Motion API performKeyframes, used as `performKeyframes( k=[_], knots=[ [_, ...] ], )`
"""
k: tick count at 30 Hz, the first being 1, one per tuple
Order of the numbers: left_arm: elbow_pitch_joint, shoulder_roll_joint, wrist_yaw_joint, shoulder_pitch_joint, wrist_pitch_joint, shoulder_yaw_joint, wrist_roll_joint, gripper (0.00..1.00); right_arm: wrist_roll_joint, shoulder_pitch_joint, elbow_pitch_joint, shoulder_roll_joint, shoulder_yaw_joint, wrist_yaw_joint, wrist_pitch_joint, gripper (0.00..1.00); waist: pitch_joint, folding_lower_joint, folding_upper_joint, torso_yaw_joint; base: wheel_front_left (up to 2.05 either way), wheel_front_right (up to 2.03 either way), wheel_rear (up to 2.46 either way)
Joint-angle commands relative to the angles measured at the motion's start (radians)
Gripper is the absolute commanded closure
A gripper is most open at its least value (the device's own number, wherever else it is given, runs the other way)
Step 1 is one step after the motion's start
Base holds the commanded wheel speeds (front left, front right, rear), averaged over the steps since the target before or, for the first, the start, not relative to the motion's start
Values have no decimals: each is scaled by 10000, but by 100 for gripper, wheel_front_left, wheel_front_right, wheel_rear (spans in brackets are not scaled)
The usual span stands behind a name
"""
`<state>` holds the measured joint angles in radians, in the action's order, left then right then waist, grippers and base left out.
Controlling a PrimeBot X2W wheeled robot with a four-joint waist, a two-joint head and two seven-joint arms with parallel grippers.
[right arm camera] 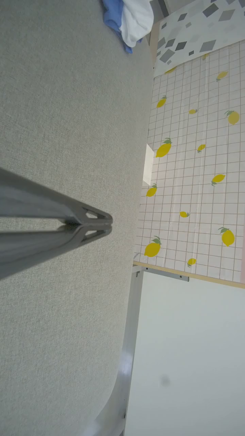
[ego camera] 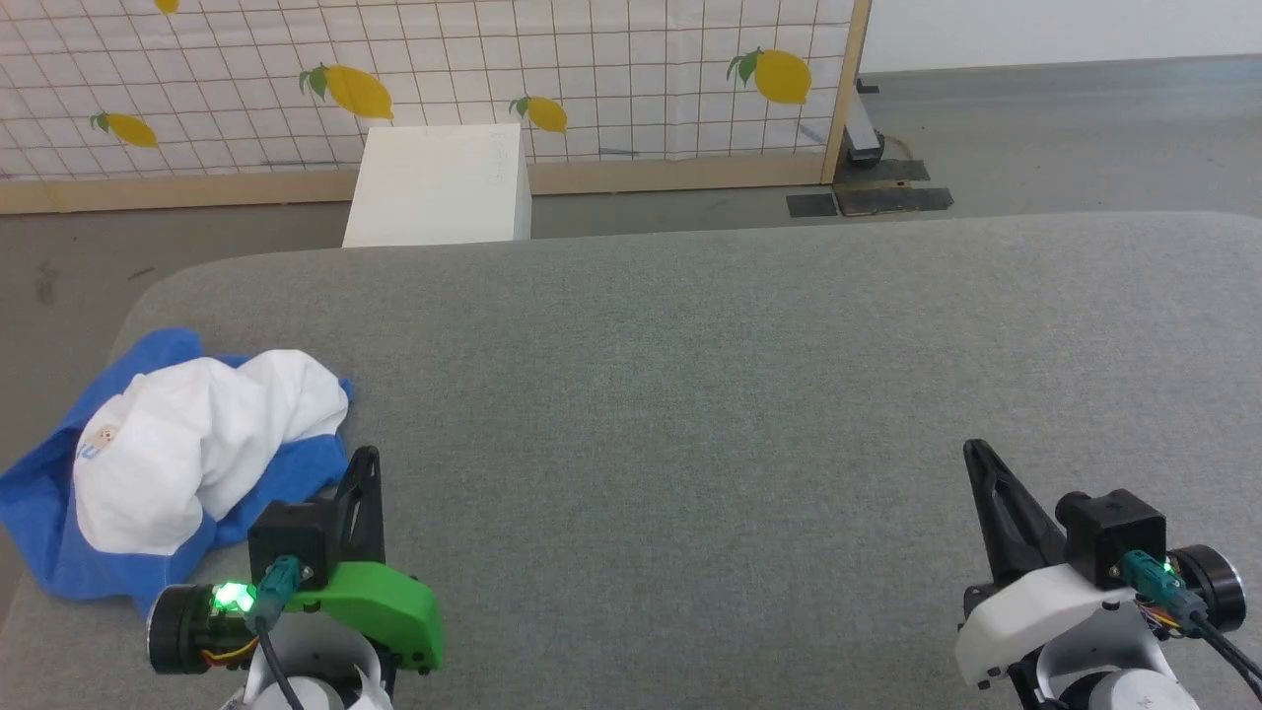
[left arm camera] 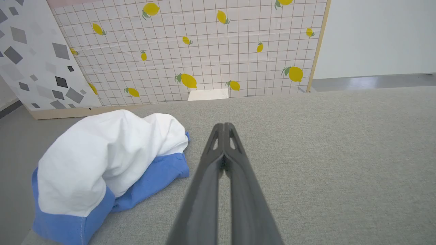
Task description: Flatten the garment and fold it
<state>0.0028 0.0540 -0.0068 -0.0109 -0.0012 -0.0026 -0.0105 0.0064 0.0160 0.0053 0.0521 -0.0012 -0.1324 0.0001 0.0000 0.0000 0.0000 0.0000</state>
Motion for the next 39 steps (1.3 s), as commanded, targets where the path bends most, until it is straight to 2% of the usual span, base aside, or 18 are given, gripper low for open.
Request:
performKeyframes(
  k=[1,8,9,25,39],
  knots=[
    [-28,-38,68,109,12,26,105,100,-64,-160,-53,-19,12,17,-1,100,0,0,0,0,0,0,0],
    [-28,-38,68,109,12,26,105,100,-64,-160,-53,-19,12,17,-1,100,0,0,0,0,0,0,0],
    [2,2,0,-2,-2,-6,-4,0,4,2,2,2,-2,0,0,0,0,0,0,0,0,0,0],
    [253,1,209,-149,-262,-249,-129,0,12,-97,82,0,-107,2,-203,0,9,0,0,160,0,0,0],
    [534,65,491,-272,-580,-427,-296,0,21,-176,174,-3,-156,4,-417,0,41,0,0,1149,0,0,0]
  ],
)
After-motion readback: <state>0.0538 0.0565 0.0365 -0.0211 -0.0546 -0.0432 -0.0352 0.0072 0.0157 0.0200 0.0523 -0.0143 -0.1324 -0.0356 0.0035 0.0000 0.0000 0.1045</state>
